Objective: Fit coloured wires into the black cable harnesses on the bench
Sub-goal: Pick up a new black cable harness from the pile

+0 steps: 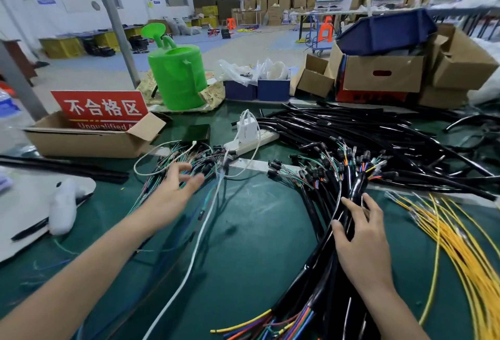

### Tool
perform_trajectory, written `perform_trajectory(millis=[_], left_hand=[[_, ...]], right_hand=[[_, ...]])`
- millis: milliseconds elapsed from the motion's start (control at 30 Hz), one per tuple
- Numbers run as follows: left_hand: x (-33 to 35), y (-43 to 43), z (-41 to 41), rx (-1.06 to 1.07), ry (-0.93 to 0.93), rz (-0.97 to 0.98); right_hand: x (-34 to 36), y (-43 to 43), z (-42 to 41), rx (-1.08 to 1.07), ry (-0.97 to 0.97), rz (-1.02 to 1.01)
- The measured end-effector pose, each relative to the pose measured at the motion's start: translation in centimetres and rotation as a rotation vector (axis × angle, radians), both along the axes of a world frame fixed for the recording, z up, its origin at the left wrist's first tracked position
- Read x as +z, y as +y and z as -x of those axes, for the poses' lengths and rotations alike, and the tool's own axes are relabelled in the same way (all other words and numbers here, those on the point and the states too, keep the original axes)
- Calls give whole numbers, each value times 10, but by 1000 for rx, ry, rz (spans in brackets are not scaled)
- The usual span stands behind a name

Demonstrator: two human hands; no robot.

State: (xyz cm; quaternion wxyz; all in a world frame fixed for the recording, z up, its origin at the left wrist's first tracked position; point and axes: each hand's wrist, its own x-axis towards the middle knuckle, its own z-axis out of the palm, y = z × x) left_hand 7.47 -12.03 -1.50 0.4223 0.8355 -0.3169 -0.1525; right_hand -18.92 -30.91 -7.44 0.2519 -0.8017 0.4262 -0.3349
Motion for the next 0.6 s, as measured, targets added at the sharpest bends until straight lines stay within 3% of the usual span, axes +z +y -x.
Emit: perform_trajectory(millis=[67, 167, 333, 467, 600], left_hand=[[-23, 13, 12, -1, -41, -129], [-49, 29, 29, -9, -252, -273], [-50, 29, 43, 13, -175, -146], [-40, 23, 49, -80, -269, -209], [-1, 24, 31, -51, -400, -139]], right_hand=[[0, 0, 0, 1, 3, 3], [0, 0, 0, 2, -2, 18], [1, 0, 0, 7, 11, 11], [1, 0, 0, 10, 29, 2], [1, 1, 0, 15, 30, -7]])
